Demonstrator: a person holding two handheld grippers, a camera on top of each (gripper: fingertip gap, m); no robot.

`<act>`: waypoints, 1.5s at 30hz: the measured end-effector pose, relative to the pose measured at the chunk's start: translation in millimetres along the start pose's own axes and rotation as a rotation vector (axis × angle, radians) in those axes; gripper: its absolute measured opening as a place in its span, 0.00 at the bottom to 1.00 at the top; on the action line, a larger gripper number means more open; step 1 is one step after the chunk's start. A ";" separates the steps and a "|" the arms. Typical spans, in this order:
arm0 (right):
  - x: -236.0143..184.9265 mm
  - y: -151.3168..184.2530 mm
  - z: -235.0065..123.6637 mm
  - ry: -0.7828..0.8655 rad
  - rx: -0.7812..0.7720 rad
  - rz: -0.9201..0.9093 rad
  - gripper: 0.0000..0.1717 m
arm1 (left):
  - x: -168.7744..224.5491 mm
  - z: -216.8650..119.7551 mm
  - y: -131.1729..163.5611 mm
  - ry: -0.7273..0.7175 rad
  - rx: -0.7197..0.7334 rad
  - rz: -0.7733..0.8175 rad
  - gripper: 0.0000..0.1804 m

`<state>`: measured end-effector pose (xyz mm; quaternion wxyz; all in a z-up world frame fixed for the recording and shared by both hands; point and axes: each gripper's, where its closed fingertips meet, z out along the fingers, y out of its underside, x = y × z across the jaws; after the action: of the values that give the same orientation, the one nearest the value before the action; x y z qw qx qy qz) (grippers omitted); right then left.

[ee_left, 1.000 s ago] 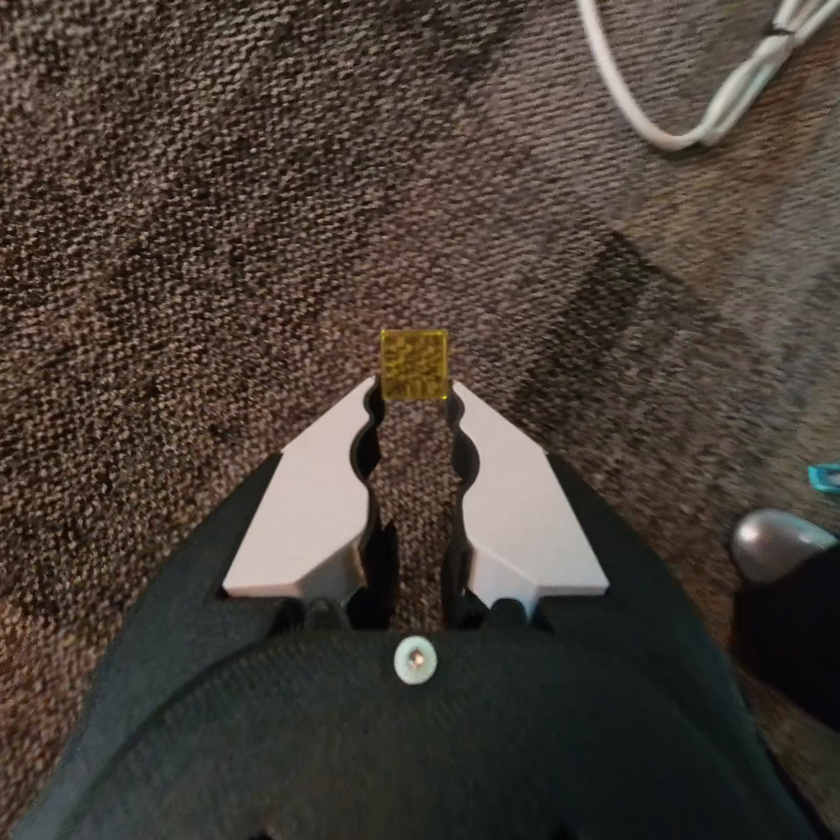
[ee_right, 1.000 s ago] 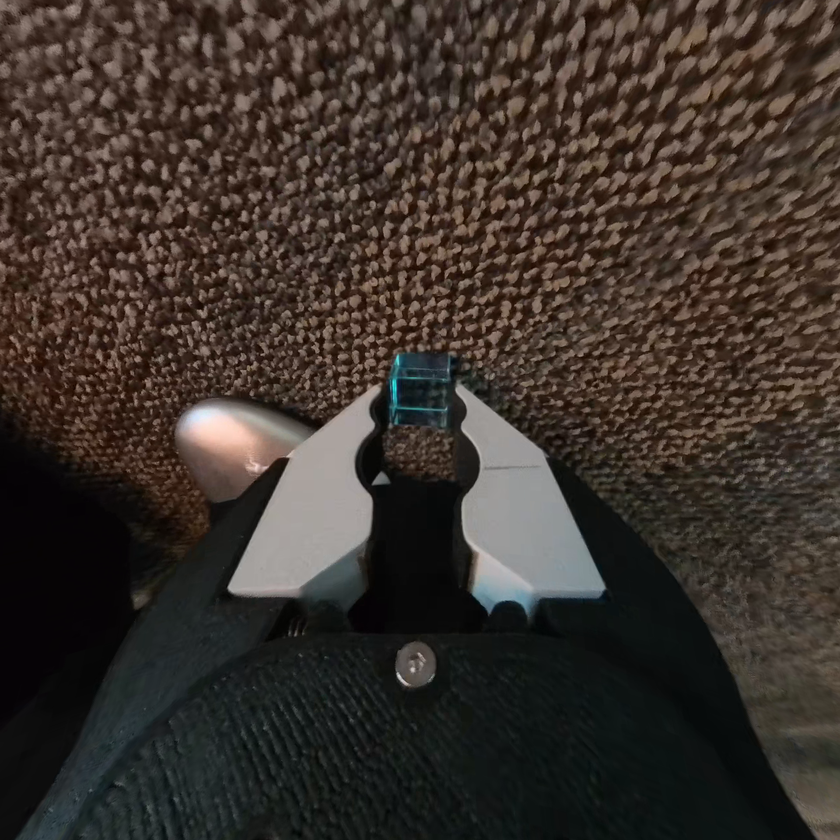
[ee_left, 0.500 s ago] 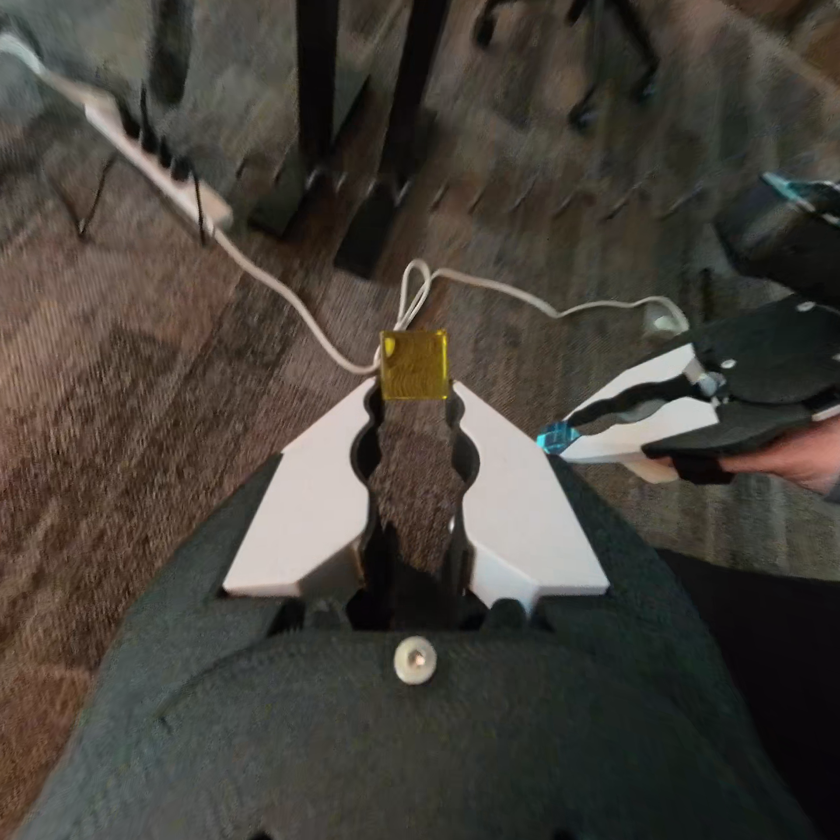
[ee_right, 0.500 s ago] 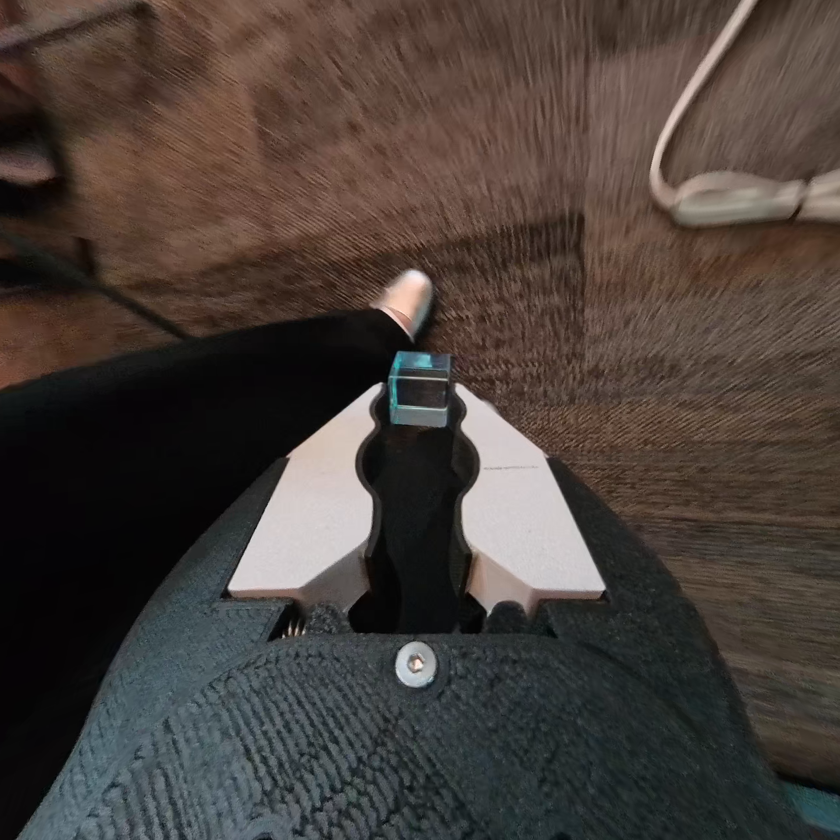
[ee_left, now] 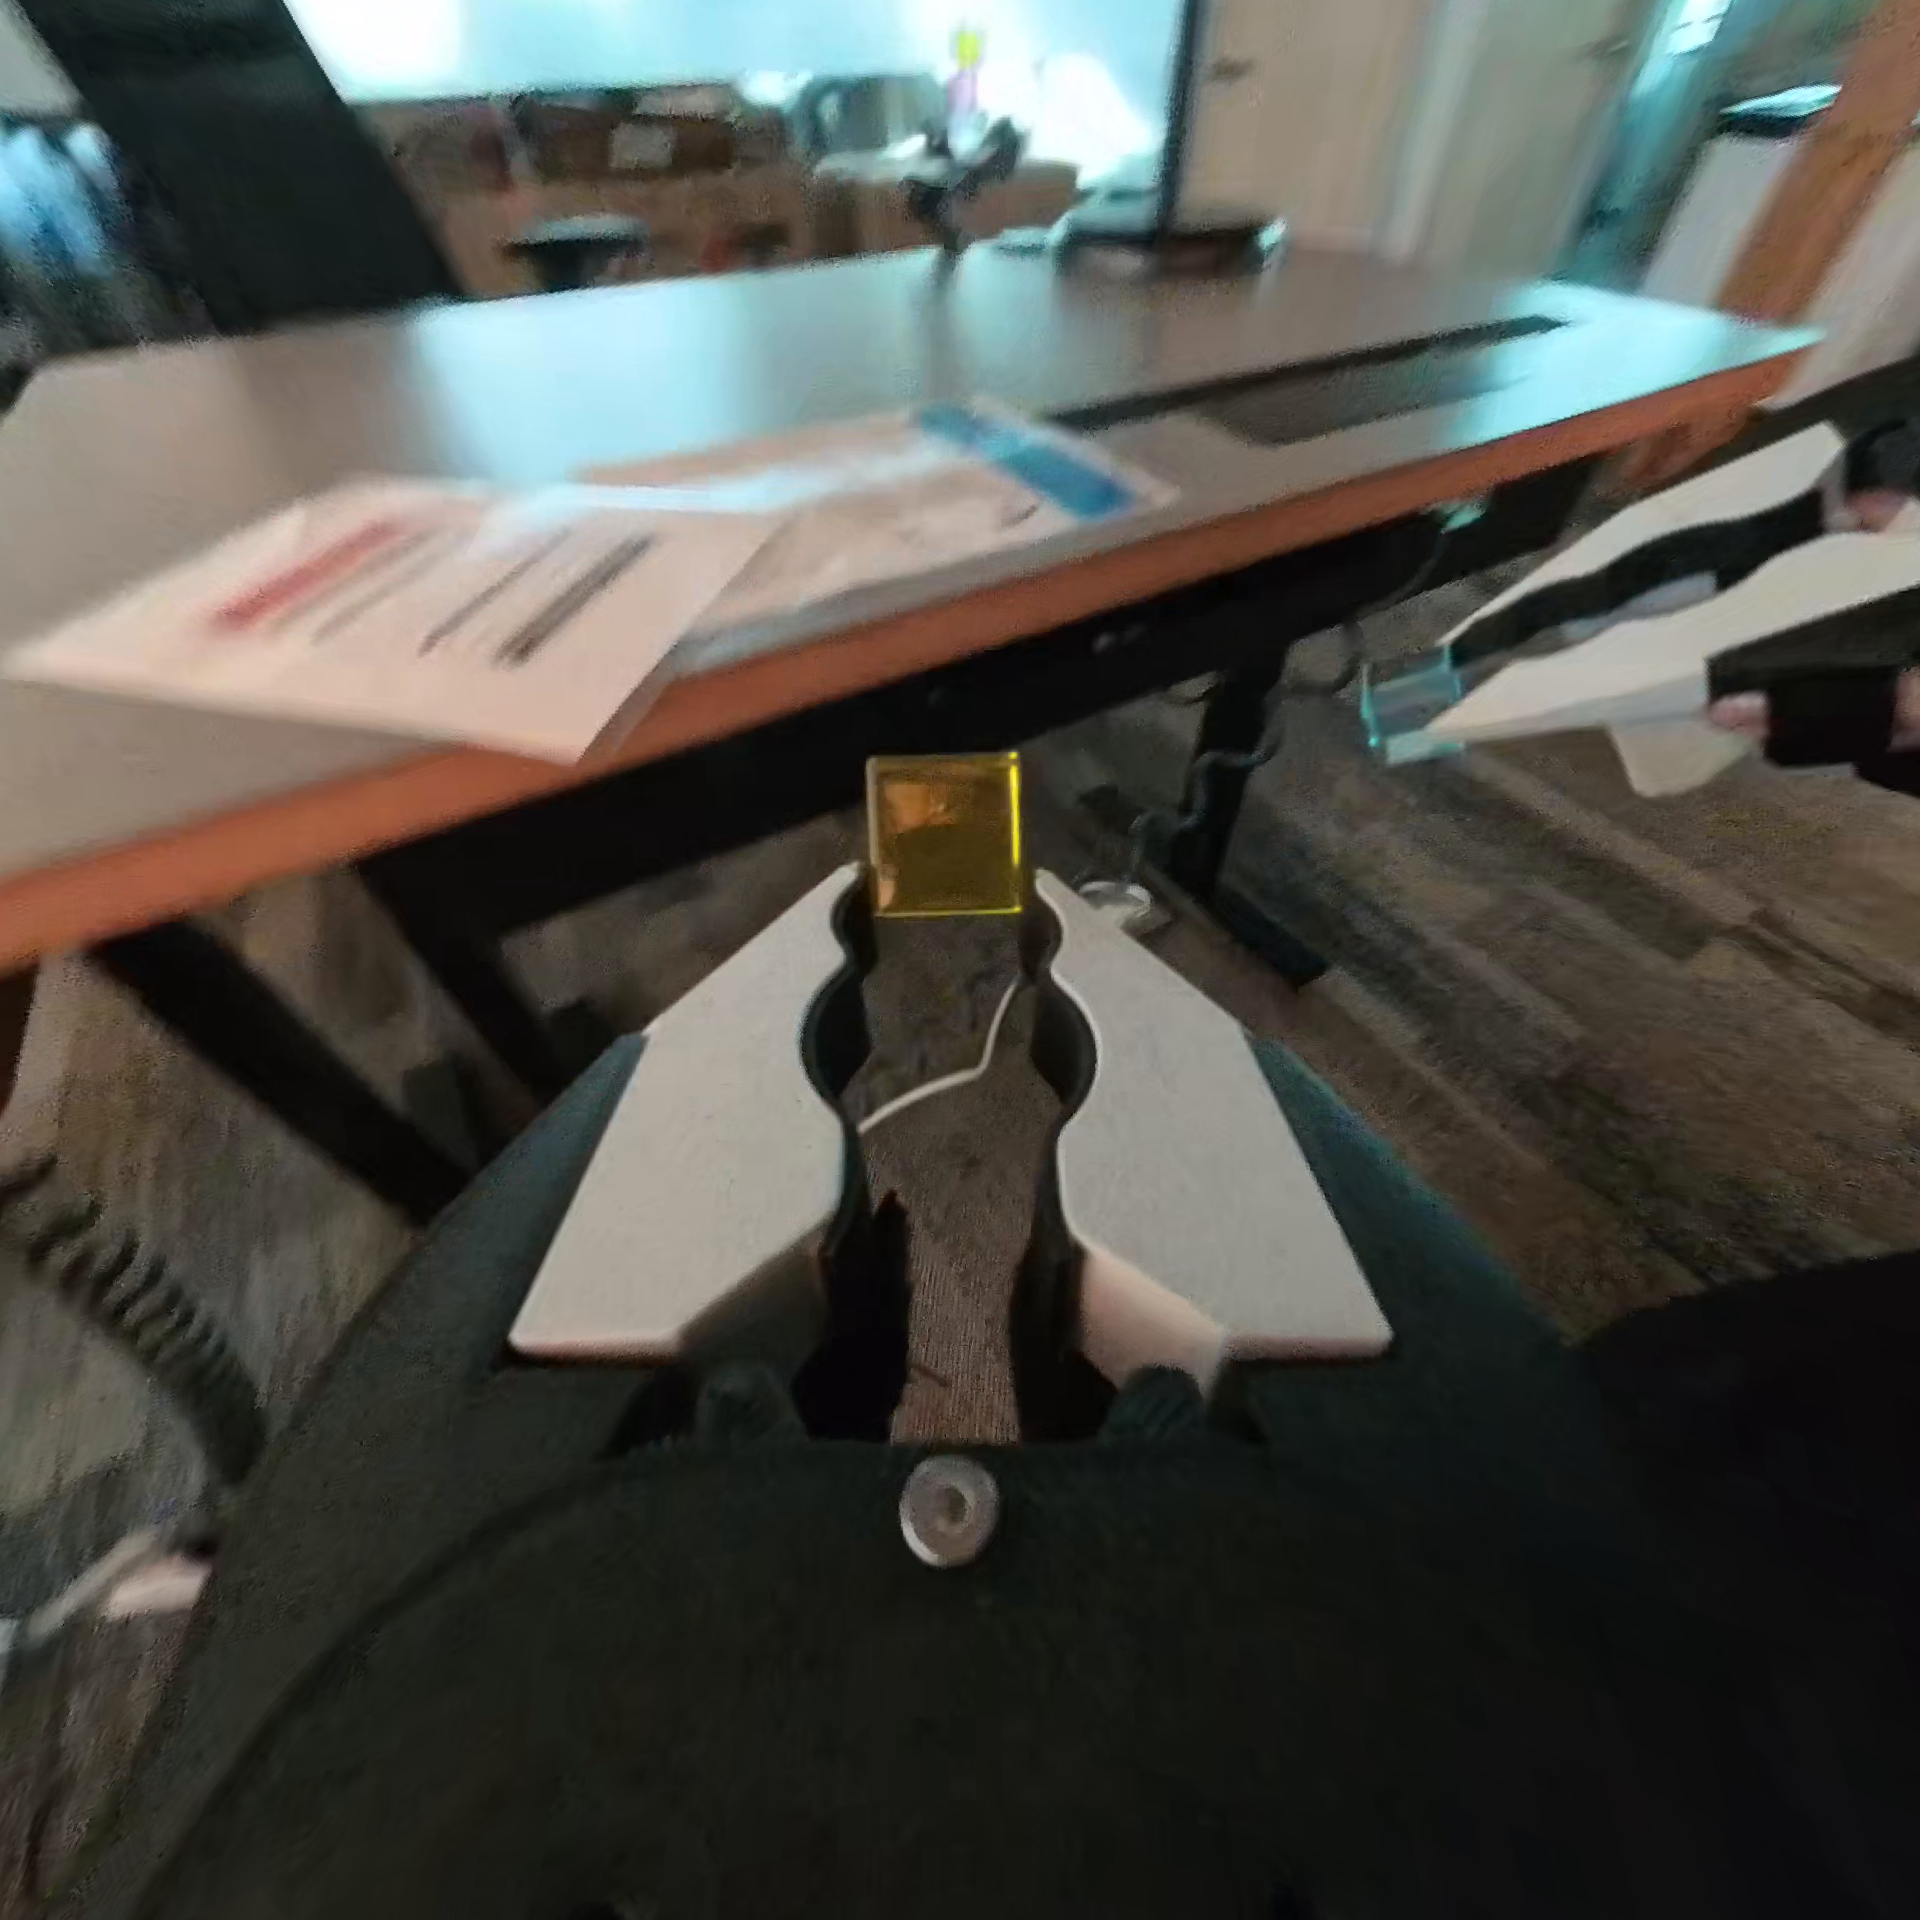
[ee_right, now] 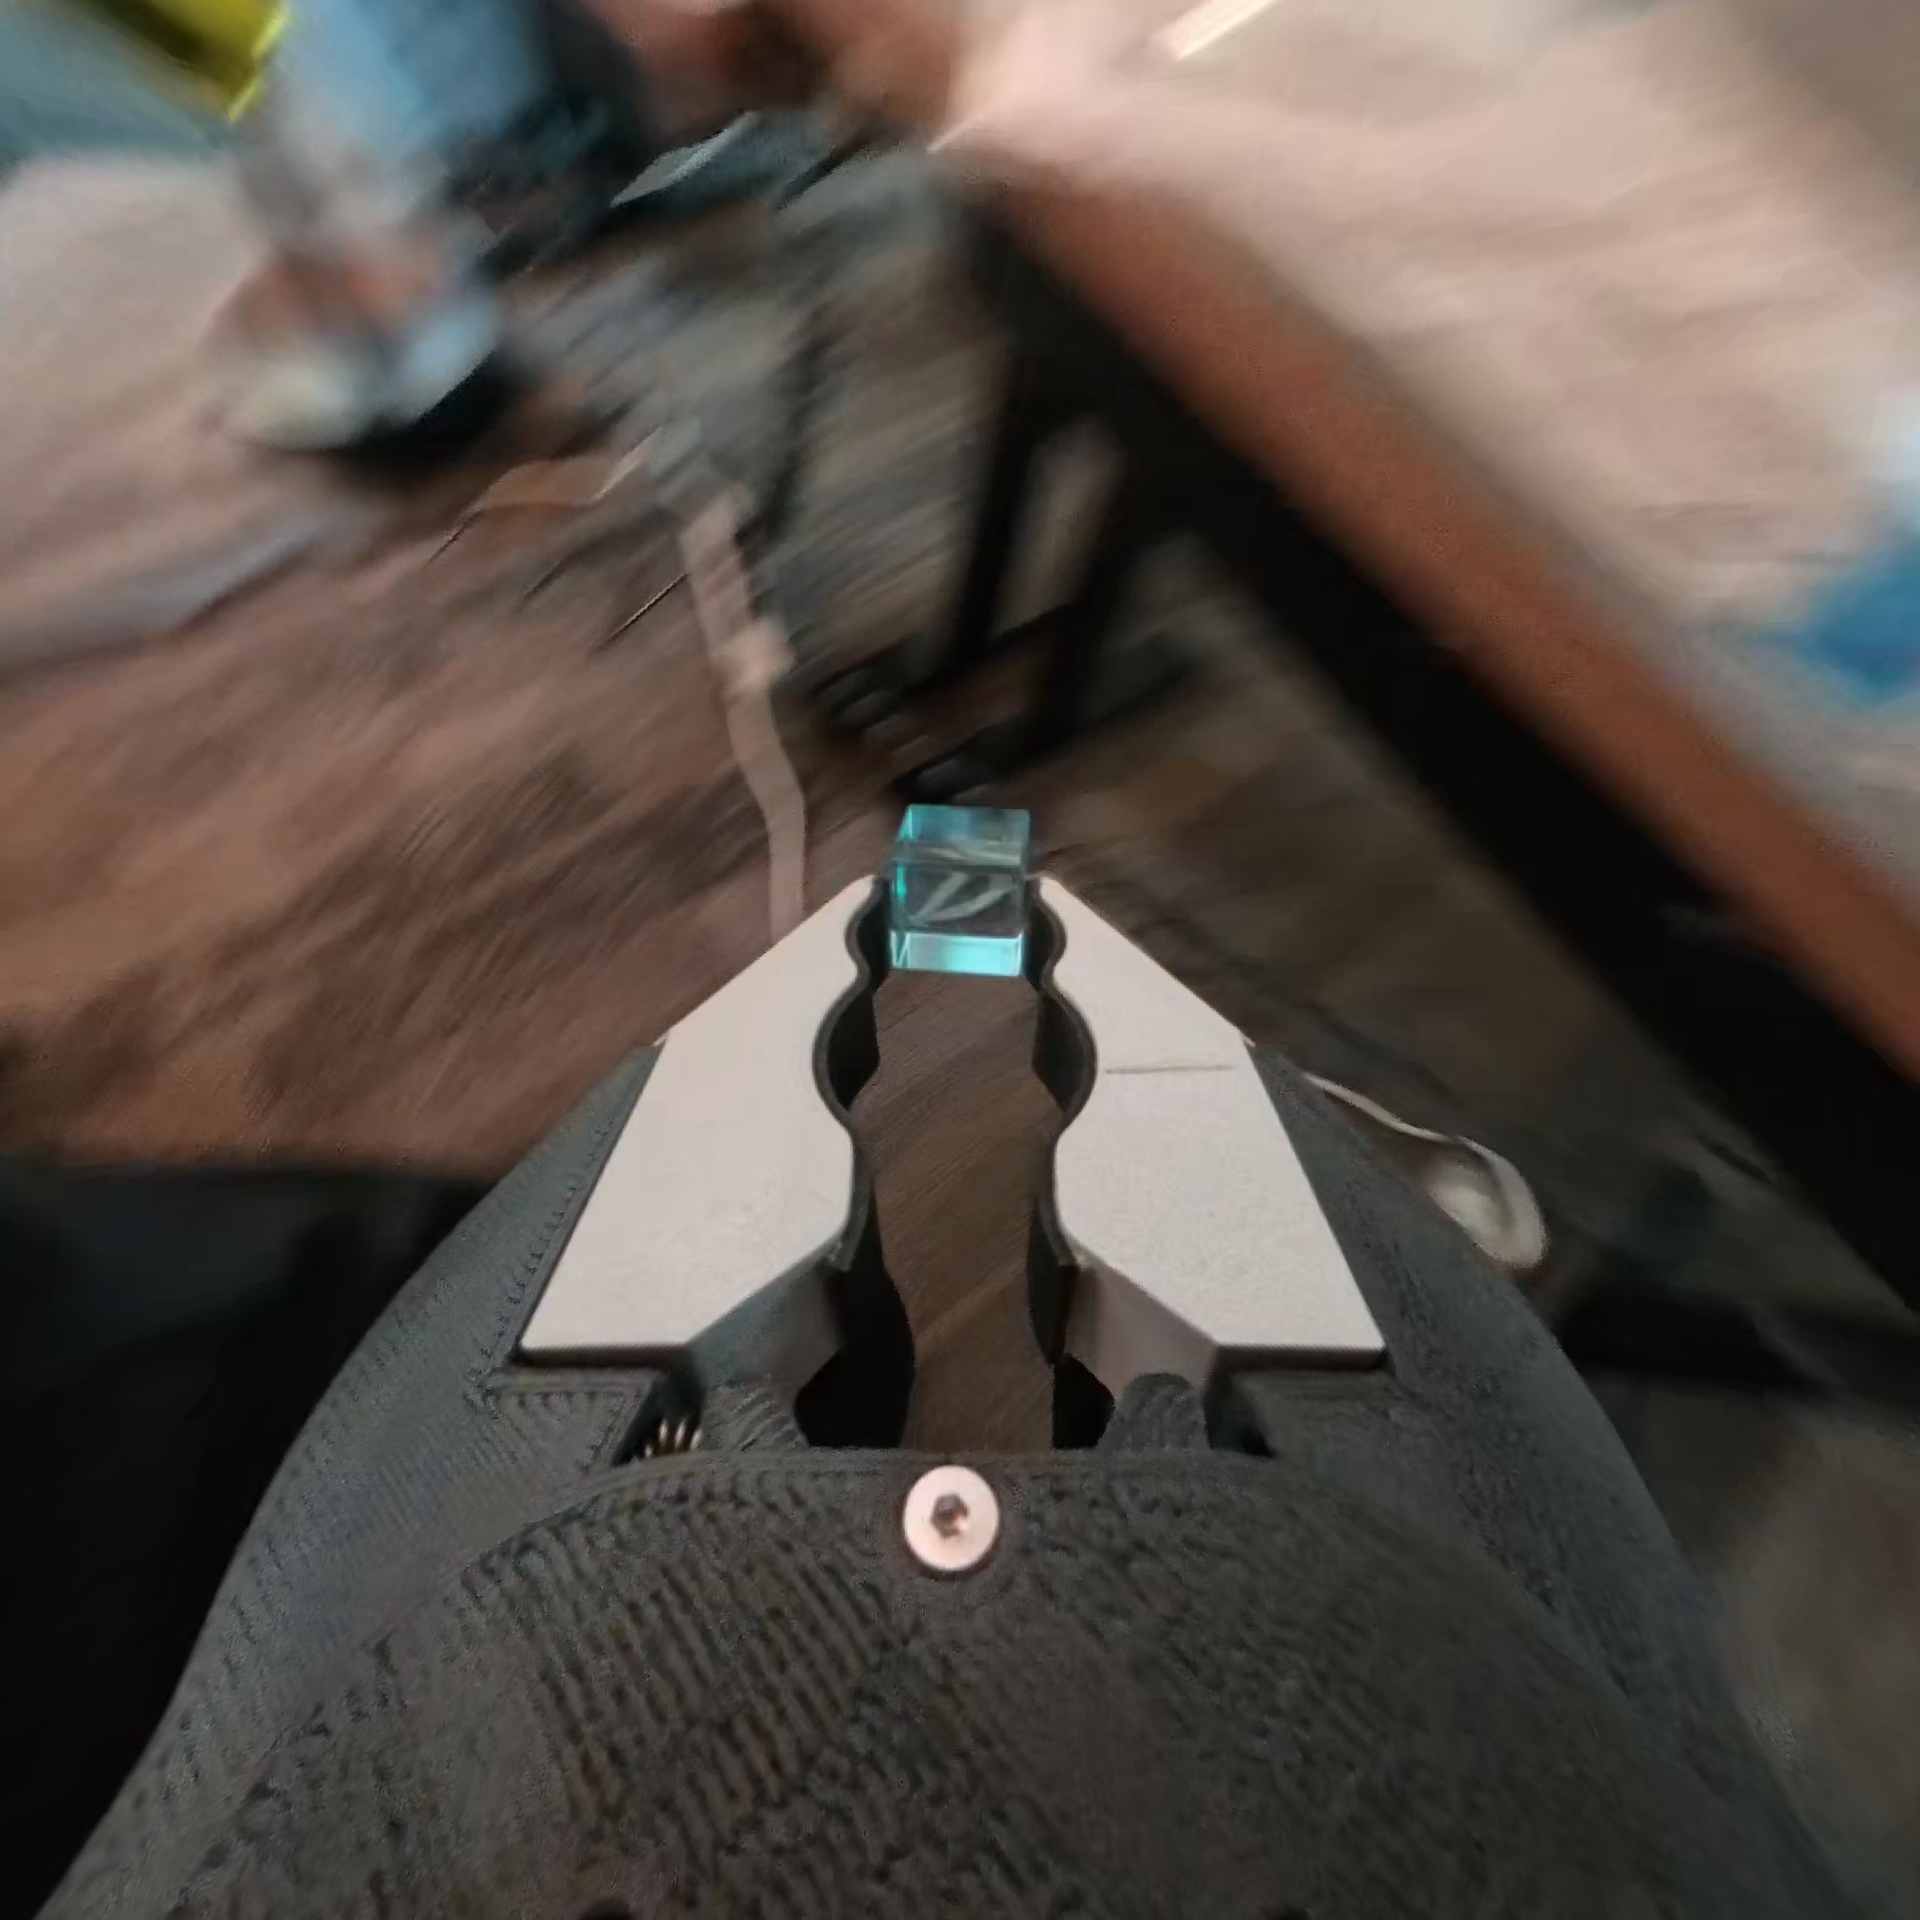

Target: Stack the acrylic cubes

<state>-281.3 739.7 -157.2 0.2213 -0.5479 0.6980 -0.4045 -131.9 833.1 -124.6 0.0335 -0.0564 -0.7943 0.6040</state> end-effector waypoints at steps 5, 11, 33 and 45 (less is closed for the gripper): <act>76.8 -17.8 -107.3 0.318 0.187 0.095 0.14 | 53.5 41.0 -90.4 0.153 0.177 0.079 0.14; 154.1 -38.1 -238.8 0.603 0.419 0.110 0.14 | 155.0 82.4 -193.0 0.384 0.359 0.125 0.14; 307.2 112.4 -629.6 1.327 0.586 0.166 0.13 | 547.2 256.0 -329.0 1.103 0.474 0.128 0.14; 479.1 192.6 -678.7 1.516 0.402 0.223 0.14 | 646.9 475.6 -398.7 1.212 0.529 0.002 0.14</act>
<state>-1049.2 520.1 141.9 -0.1803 0.0006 0.6228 -0.7613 -850.6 357.4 122.2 0.4869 -0.3768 -0.4596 0.6400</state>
